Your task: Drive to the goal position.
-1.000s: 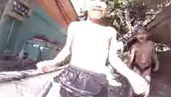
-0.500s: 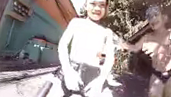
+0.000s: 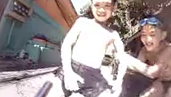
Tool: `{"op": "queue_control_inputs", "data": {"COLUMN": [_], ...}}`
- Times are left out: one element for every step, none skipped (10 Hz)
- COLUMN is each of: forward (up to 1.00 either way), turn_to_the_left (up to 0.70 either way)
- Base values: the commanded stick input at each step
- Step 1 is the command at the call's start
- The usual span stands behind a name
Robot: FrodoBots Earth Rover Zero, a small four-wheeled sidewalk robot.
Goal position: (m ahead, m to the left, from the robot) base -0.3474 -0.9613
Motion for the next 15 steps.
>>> {"op": "queue_control_inputs", "data": {"forward": [0.0,0.0,0.0,0.0,0.0,0.0,0.0,0.0,0.0,0.0,0.0,0.0,0.0,0.0,0.0], "turn_to_the_left": [0.14,0.16,0.14,0.12,0.12,0.12,0.12,0.11,0.09,0.08,0.09,0.09,0.09,0.09,0.09]}}
